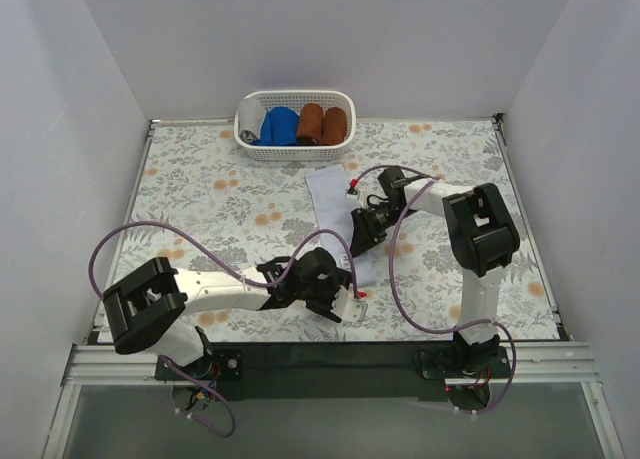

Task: Roll the towels
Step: Roll the towel

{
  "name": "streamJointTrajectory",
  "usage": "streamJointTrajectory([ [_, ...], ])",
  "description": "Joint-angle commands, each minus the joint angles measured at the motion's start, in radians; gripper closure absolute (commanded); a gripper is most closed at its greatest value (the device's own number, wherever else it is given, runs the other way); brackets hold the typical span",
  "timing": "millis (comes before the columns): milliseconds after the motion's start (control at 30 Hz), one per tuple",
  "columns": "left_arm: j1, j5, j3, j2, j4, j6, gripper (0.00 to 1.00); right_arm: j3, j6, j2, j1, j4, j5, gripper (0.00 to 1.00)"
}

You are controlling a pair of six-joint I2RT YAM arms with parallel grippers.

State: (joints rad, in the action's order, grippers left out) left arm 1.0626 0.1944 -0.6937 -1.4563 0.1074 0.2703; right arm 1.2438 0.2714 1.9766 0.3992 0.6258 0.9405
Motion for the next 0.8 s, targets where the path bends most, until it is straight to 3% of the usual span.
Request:
streamJointTrajectory([
  [0, 0.065, -0.134, 0.003, -0.025, -0.153, 0.029, 0.42, -0.020, -0.052, 0.071, -0.011, -0.095, -0.083, 0.65],
  [267, 0.108, -0.259, -0.009, -0.186, -0.236, 0.035, 0.43, -0.050, -0.063, 0.134, -0.011, -0.110, -0.077, 0.74],
  [400, 0.100, -0.270, -0.007, -0.217, -0.221, 0.023, 0.50, -0.067, -0.055, 0.128, -0.010, -0.109, -0.074, 0.76],
  [500, 0.063, -0.208, -0.050, -0.214, -0.129, -0.052, 0.55, -0.087, -0.044, 0.117, -0.011, -0.109, -0.066, 0.79],
  [633, -0.004, -0.023, -0.124, -0.202, 0.001, -0.115, 0.61, -0.104, -0.031, 0.116, -0.010, -0.104, -0.036, 0.80],
  [733, -0.041, 0.065, -0.174, -0.182, 0.070, -0.149, 0.69, -0.112, -0.017, 0.117, -0.011, -0.094, -0.031, 0.81],
  [767, -0.050, 0.145, -0.190, -0.179, 0.113, -0.164, 0.76, -0.115, -0.012, 0.116, -0.011, -0.094, -0.031, 0.81],
])
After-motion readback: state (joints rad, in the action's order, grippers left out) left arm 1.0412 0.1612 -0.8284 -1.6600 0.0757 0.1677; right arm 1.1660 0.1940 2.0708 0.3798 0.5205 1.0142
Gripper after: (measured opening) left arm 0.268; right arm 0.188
